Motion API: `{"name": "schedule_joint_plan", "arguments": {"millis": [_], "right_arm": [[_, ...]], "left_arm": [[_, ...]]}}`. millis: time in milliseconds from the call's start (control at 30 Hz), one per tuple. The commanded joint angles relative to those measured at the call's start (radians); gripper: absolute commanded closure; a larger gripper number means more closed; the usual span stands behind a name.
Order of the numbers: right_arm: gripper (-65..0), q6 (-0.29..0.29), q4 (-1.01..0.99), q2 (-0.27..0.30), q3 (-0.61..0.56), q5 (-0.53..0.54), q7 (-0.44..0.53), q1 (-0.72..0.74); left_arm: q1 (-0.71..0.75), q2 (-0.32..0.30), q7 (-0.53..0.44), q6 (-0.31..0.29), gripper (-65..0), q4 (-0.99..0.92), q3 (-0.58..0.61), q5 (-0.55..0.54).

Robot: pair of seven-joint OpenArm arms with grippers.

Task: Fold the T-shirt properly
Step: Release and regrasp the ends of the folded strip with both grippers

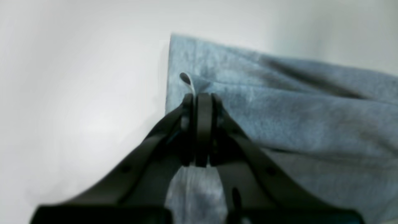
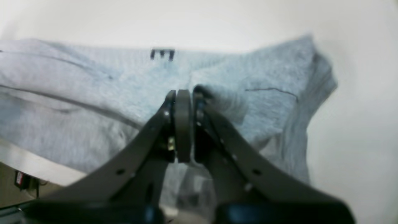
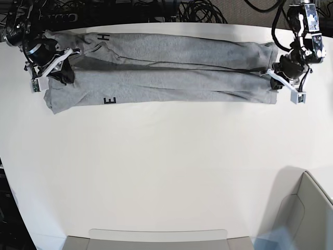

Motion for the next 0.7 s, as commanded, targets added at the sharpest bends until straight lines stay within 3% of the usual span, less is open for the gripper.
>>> {"name": "schedule_joint_plan", "arguments": {"millis": [0,133,300,433,567,667], "right_arm": [[0.0,0.002,0.012,0.012,0.009,0.014,0.02,-0.006],[0.0,0.002,0.009,0.011,0.01,0.009,0.02,-0.029],[0.0,0.002,0.009,-0.003,0.004,-0.121,0.021,-0.026],[0.0,0.002,0.009,-0.023,0.006,-0.127,0.021,-0.023],[-13.4,0.002,0.009,-0.023,0.006,-0.127,0.021,-0.023],[-22.4,0.002,0.009,-0.017,0.006,-0.127,0.021,-0.023]], "left_arm": [[0.0,-0.014,-0.023,-0.003,0.0,0.017,-0.008,-0.003],[0.011,-0.014,-0.024,-0.003,0.0,0.014,-0.008,-0.003],[0.014,-0.014,-0.024,-0.003,0.0,0.013,0.0,-0.003],[0.015,-0.014,-0.018,-0.003,0.0,0.016,-0.008,-0.008],[0.058,-0.014,-0.024,-0.001,-18.1,0.076,-0.009,-0.011],[0.081,-0.019,-0.02,0.0,-21.2,0.126,-0.009,-0.061]]}}
